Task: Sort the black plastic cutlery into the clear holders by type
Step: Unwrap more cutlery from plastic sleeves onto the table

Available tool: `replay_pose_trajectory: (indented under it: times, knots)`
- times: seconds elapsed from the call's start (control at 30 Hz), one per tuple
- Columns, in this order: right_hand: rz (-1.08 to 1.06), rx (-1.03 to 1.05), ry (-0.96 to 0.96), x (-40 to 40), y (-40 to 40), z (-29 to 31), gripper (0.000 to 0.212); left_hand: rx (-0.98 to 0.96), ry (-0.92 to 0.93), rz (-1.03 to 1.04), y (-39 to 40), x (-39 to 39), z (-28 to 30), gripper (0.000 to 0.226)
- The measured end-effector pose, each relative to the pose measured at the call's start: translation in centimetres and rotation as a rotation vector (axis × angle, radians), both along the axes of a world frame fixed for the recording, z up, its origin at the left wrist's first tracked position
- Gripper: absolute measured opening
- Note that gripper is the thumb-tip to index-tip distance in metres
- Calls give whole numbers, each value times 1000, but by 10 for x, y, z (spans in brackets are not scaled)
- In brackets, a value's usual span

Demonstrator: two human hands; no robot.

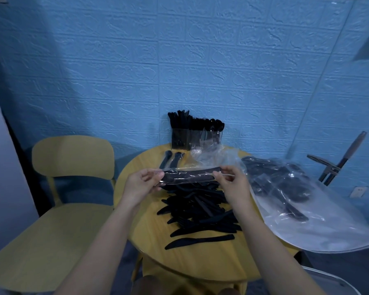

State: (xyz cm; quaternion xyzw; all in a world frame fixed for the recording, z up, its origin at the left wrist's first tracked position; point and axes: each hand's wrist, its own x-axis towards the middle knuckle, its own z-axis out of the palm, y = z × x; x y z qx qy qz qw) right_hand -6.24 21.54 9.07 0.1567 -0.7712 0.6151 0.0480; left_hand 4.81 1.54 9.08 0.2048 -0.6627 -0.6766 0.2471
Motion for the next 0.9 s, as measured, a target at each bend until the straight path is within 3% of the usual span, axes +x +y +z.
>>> replay_pose_trajectory:
  times: [0.27,0.53,0.77,0.9]
  knots:
    - [87,-159,-174,-6,5,-7,7,141,17,-157,-1,0,1,17]
    - [178,-251,-297,-7,6,-15,30,88,69,1,1,-7,3,8]
    - [185,-326,-314,-8,10,-12,27,97,91,26,3,-11,4,7]
    - [131,-443,-366,-4,11,-13,13,94,103,83,-6,-11,3,7]
